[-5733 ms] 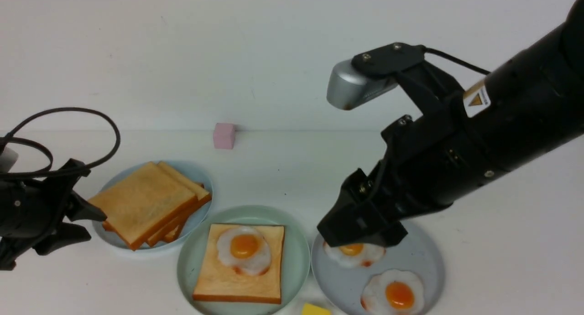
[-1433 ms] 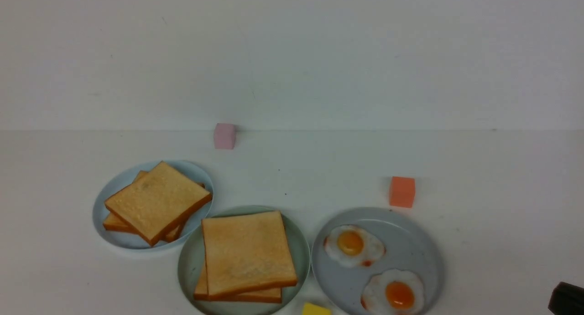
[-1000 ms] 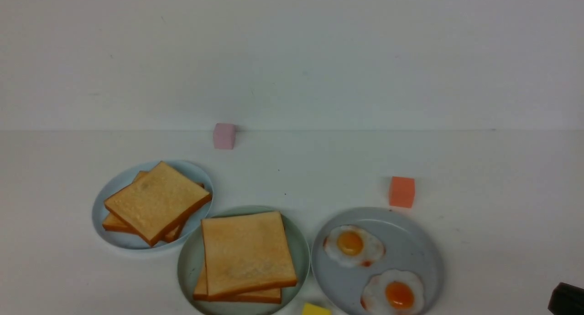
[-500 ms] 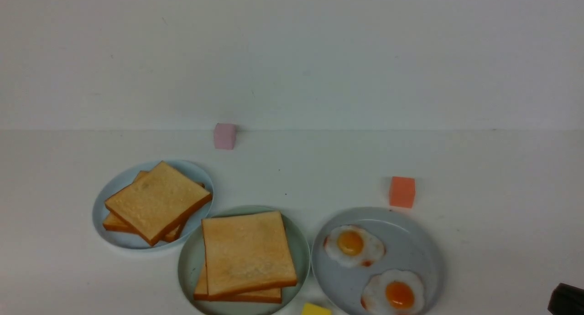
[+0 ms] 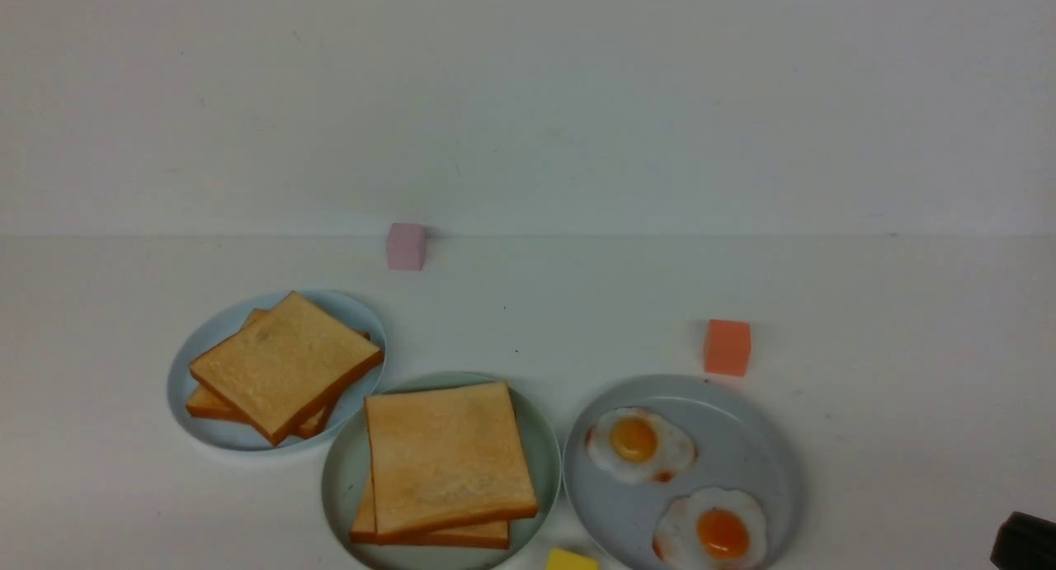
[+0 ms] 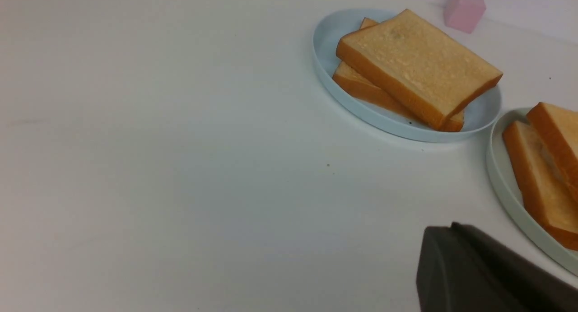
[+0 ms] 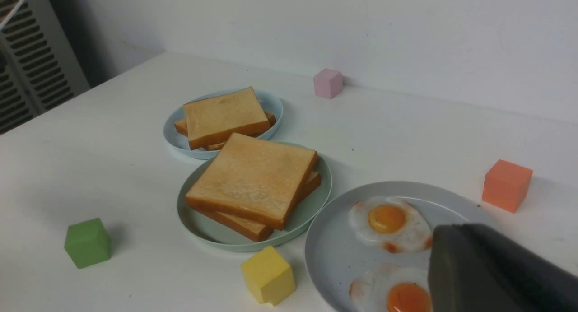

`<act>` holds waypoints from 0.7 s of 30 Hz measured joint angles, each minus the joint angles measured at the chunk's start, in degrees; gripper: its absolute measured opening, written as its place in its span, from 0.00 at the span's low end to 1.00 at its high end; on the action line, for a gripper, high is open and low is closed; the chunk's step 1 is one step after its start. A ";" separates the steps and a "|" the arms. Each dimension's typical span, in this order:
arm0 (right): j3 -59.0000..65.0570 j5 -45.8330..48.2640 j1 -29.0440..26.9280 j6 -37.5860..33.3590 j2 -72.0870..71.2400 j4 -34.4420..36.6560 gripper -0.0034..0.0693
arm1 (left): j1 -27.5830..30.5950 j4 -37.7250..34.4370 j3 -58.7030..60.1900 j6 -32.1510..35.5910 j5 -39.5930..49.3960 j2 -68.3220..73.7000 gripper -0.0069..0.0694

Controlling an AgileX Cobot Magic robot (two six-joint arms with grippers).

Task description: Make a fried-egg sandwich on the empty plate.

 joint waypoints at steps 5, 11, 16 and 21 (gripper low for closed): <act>0.00 0.00 -0.06 -0.08 0.00 -0.17 0.11 | 0.00 0.00 0.00 0.00 0.00 0.00 0.08; 0.31 -0.71 -11.83 -5.39 -2.82 -3.64 0.12 | 0.00 0.00 0.00 0.00 0.00 0.00 0.08; 4.78 -2.10 -28.92 -6.95 -6.62 -0.25 0.13 | 0.00 0.00 0.00 0.00 0.00 0.00 0.09; 11.81 -1.27 -36.00 -7.20 -12.55 1.80 0.14 | 0.00 0.00 0.00 0.00 0.00 0.00 0.09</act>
